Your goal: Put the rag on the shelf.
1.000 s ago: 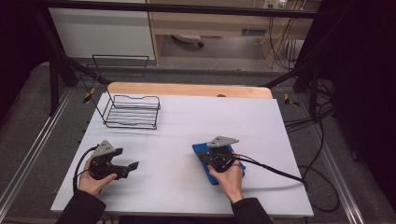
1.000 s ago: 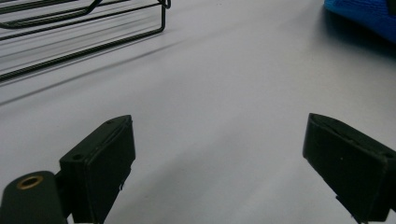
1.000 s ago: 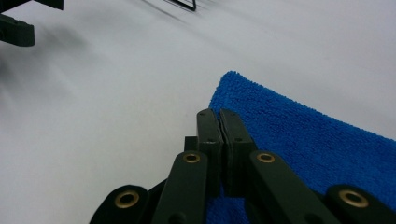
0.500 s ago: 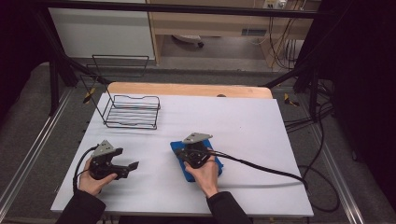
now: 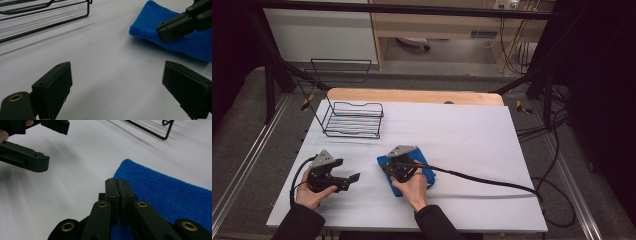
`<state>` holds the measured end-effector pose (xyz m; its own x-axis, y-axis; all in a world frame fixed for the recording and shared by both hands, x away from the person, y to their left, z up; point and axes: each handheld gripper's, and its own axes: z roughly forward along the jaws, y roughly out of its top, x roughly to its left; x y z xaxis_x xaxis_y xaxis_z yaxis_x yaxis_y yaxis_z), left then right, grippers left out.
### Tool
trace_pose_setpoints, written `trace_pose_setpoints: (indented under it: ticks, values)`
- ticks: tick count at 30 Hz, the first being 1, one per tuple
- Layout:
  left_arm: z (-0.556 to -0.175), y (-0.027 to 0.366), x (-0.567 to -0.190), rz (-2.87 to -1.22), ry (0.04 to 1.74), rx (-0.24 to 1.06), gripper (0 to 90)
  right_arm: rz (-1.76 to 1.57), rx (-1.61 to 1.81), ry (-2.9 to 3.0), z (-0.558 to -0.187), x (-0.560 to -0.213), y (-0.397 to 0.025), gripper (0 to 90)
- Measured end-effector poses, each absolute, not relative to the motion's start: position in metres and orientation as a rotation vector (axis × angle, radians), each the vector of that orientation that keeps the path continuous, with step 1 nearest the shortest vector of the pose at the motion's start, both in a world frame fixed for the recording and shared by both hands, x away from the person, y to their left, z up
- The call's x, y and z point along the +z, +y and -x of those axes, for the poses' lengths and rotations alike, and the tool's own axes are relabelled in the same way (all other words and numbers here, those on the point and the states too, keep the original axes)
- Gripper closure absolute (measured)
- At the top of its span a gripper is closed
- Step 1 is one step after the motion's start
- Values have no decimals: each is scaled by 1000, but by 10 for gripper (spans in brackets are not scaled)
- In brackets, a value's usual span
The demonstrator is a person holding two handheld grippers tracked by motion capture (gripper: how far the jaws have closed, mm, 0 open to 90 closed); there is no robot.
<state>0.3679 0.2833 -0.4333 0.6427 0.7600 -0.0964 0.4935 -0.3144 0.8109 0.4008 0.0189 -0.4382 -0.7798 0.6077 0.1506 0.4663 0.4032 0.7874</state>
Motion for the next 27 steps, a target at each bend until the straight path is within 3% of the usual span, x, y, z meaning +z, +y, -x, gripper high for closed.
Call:
trace_pose_setpoints:
  ticks: [4, 8, 15, 21, 27]
  values:
    - [-368, 283, -433, -1982, 982, 382, 93, -957, 1315, 2535, -403, -446, 21, 847]
    - [-368, 283, -433, -1983, 981, 381, 93, -963, 1374, 2522, -403, -443, 20, 655]
    - [-367, 283, -433, -1983, 984, 383, 92, -908, 1308, 2479, -400, -417, 2, 481]
    - [-367, 282, -434, -1984, 984, 380, 92, -984, 1192, 2462, -402, -415, -51, 457]
    - [-368, 282, -434, -1986, 989, 381, 87, -1042, 1125, 2491, -393, -430, -93, 506]
